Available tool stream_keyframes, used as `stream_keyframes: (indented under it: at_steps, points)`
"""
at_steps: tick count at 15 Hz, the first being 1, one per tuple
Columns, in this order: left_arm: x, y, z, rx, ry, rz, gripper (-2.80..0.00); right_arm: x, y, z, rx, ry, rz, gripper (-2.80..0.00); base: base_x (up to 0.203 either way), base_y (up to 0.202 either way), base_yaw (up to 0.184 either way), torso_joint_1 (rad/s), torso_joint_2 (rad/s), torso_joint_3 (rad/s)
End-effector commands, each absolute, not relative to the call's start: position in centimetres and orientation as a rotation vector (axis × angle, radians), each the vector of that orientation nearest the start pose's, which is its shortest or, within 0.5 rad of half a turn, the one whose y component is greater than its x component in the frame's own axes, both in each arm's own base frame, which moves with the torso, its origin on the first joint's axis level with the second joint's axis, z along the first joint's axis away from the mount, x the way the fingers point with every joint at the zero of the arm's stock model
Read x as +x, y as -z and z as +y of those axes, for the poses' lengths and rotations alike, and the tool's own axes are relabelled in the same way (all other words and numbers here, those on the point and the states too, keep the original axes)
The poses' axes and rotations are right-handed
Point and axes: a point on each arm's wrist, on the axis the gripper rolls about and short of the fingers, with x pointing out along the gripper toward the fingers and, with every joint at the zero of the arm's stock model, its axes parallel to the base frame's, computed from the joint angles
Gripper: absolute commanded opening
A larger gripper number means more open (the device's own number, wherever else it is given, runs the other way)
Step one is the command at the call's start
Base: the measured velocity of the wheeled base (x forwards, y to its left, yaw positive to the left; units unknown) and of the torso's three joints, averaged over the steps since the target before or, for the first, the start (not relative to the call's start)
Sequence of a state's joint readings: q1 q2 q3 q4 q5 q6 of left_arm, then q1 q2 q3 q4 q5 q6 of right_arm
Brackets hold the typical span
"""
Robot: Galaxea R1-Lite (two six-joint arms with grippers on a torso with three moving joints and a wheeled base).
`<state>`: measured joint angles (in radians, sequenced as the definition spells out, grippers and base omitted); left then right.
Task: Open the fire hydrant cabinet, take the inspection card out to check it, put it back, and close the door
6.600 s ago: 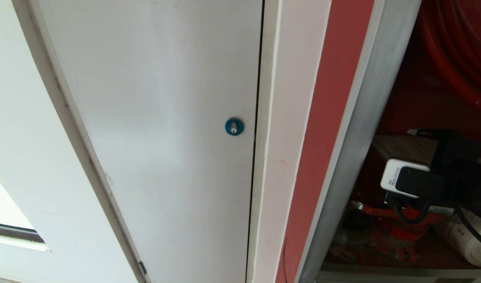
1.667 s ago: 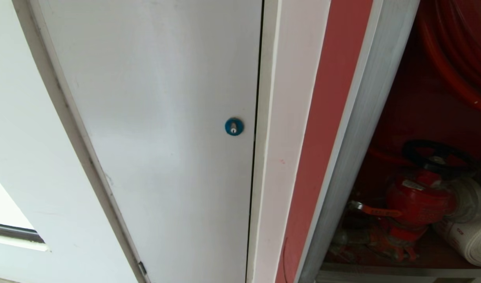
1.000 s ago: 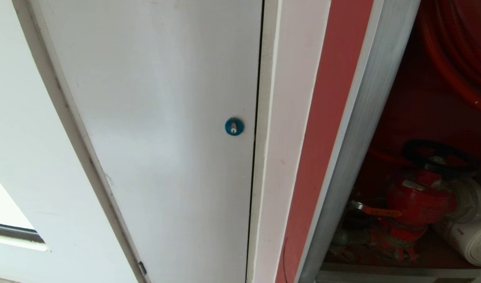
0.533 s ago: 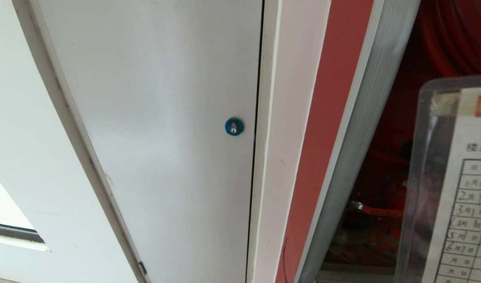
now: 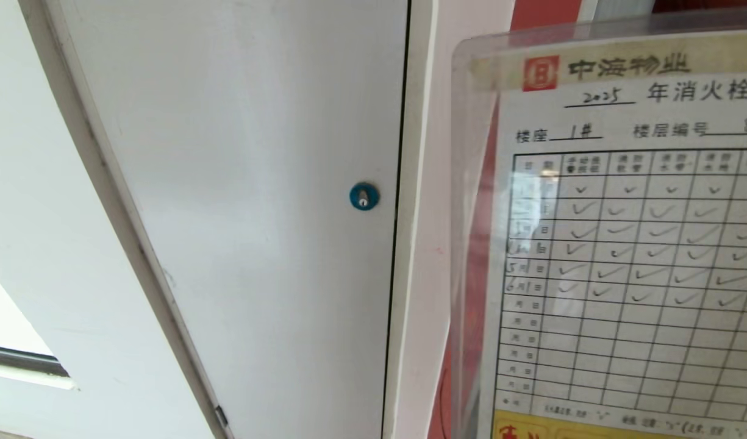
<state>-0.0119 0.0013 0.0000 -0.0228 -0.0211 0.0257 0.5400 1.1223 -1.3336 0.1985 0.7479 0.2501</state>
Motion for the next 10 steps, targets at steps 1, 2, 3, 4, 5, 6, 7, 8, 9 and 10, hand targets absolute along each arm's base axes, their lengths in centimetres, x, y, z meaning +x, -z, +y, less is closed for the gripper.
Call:
stream_keyframes:
  at_steps: [1, 2, 3, 4, 5, 6, 7, 8, 9, 10]
  points:
    - [-2.2, -7.4, 0.0, 0.026, 0.034, -0.008, -2.80, 11.2, -37.9, 9.0, 0.221, -1.312, 0.166, -2.80, 0.000, 0.000, 0.000, 0.000, 0.00, 0.000]
    - [-2.2, -7.4, 0.0, 0.026, 0.034, -0.008, -2.80, 11.7, -38.1, 9.3, 0.234, -1.317, 0.153, -2.80, 0.000, 0.000, 0.000, 0.000, 0.00, 0.000]
    - [-2.2, -7.4, 0.0, 0.026, 0.034, -0.008, -2.80, 12.0, -38.1, 9.6, 0.246, -1.322, 0.148, -2.80, 0.000, 0.000, 0.000, 0.000, 0.00, 0.000]
    - [-2.2, -7.4, 0.0, 0.025, 0.034, -0.008, -2.80, 12.3, -38.2, 10.0, 0.254, -1.337, 0.141, -2.80, 0.000, 0.000, 0.000, 0.000, 0.00, 0.000]
    - [-2.2, -7.4, 0.0, 0.026, 0.034, -0.008, -2.80, 12.6, -38.3, 10.4, 0.254, -1.350, 0.130, -2.80, 0.000, 0.000, 0.000, 0.000, 0.00, 0.000]
    - [-2.2, -7.4, 0.0, 0.026, 0.032, -0.008, -2.80, 12.9, -38.3, 10.9, 0.254, -1.360, 0.128, -2.80, 0.000, 0.000, 0.000, 0.000, 0.00, 0.000]
    - [-2.2, -7.4, 0.0, 0.026, 0.034, -0.008, -2.80, 13.1, -38.2, 11.2, 0.254, -1.372, 0.128, -2.80, 0.000, 0.000, 0.000, 0.000, 0.00, 0.000]
    - [-2.2, -7.4, 0.0, 0.026, 0.034, -0.008, -2.80, 13.2, -38.2, 11.4, 0.254, -1.374, 0.127, -2.80, 0.000, 0.000, 0.000, 0.000, 0.00, 0.000]
    - [-2.2, -7.4, 0.0, 0.026, 0.034, -0.008, -2.80, 13.3, -38.2, 11.5, 0.254, -1.372, 0.129, -2.80, 0.000, 0.000, 0.000, 0.000, 0.00, 0.000]
    - [-2.2, -7.4, 0.0, 0.026, 0.035, -0.008, -2.80, 13.5, -38.2, 11.6, 0.254, -1.372, 0.127, -2.80, 0.000, 0.000, 0.000, 0.000, 0.00, 0.000]
